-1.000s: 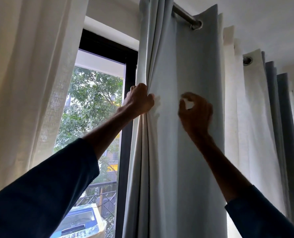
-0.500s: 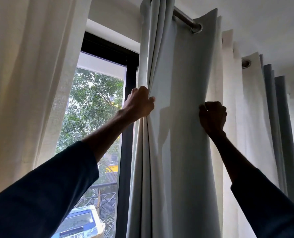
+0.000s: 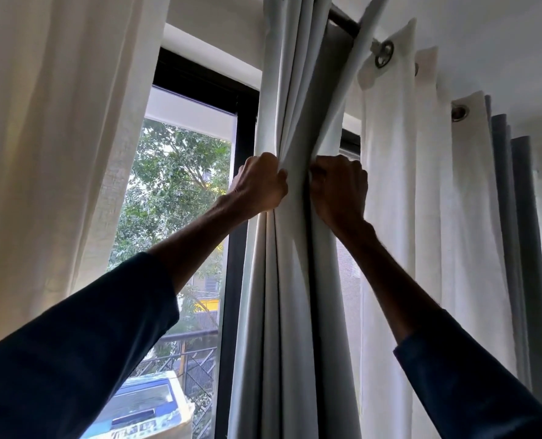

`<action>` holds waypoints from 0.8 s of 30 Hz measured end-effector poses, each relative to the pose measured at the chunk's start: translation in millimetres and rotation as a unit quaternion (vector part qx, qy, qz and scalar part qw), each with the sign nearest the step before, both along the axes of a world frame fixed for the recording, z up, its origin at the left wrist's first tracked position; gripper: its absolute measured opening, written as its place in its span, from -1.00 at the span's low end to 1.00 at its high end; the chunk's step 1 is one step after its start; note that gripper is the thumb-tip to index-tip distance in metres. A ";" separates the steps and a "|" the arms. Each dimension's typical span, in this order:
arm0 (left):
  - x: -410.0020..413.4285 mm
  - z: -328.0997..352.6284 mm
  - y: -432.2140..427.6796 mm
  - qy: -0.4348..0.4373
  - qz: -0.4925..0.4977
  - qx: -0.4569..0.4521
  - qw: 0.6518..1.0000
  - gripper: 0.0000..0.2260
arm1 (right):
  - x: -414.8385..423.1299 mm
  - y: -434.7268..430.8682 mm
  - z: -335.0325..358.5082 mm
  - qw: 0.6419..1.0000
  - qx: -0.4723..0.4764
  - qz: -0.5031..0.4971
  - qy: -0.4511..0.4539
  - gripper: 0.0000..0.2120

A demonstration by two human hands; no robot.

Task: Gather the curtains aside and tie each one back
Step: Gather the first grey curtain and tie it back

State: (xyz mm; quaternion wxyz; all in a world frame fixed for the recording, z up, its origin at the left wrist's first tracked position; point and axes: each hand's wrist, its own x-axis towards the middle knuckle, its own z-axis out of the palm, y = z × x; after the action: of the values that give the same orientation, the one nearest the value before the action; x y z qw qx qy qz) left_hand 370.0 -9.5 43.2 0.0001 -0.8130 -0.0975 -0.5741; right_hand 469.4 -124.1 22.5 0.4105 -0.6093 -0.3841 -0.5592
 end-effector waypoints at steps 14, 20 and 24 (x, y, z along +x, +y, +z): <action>-4.5 6.0 0.6 0.028 -0.036 -0.061 0.997 -0.67 | -22.1 19.5 -31.7 0.998 -0.018 0.049 -0.025 -0.86; 9.6 -0.2 -12.0 0.006 -0.097 -0.159 0.982 -0.53 | -16.8 18.1 -61.0 0.995 -0.029 0.100 -0.012 -0.79; 12.8 -5.4 -14.8 -0.012 -0.095 -0.126 0.987 -0.44 | -16.9 15.2 -71.4 0.985 -0.034 0.168 -0.024 -0.73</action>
State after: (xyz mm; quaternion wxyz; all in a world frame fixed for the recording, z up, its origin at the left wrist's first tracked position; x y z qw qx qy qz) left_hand 382.8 -24.3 37.8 -0.1576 -0.8053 -0.0916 -0.5642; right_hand 452.5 -108.9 -48.9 0.4681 -0.5359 -0.5095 -0.4839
